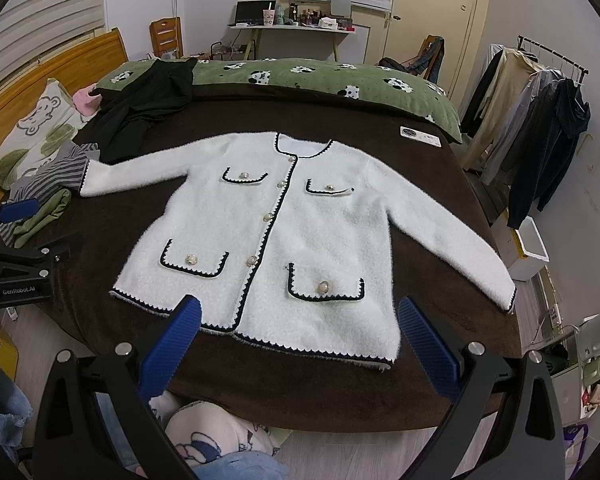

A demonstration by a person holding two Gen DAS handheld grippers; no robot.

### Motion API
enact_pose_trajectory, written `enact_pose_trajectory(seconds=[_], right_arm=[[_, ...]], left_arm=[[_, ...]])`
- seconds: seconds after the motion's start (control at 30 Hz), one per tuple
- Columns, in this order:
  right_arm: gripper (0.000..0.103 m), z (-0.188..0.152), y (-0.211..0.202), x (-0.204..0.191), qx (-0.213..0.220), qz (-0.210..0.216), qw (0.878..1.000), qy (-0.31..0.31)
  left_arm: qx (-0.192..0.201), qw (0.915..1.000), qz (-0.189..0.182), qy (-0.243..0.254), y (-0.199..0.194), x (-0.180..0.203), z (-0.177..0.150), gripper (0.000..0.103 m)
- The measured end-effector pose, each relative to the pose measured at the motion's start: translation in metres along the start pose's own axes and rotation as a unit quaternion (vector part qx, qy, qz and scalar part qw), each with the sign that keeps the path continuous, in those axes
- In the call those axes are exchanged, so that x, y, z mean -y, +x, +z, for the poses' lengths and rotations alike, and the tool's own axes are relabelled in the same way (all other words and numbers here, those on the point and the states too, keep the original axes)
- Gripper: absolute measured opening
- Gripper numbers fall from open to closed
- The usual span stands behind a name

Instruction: Fold large clothes

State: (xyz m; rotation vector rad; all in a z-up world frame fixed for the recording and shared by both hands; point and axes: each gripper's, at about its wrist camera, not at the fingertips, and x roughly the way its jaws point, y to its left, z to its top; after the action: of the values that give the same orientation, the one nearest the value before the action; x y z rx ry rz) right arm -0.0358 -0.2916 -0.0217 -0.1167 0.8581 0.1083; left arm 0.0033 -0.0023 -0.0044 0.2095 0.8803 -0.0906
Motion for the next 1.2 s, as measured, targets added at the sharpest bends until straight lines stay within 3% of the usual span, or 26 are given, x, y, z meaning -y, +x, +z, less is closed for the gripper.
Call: enact_pose_trajectory(seconds=[0.73,1.0,1.2], right_arm=[[0.097,0.001,0.012,0.002,-0.005,0.0,1.0,0.007],[0.097,0.009,0.047,0.027,-0.005,-0.015,0.999,0.029],[0.097,0.03,0.102,0.053,-0.015,-0.031,0.998,0.045]], left_arm=[[-0.005,1.0,-0.003,0.0,0.01,0.0,0.004,0.097],[-0.019,0.9998,-0.009,0.006,0.049,0.01,0.029,0.097],[-0.028,0.9992,-0.024,0.014,0.108,0.028,0.067,0.097]])
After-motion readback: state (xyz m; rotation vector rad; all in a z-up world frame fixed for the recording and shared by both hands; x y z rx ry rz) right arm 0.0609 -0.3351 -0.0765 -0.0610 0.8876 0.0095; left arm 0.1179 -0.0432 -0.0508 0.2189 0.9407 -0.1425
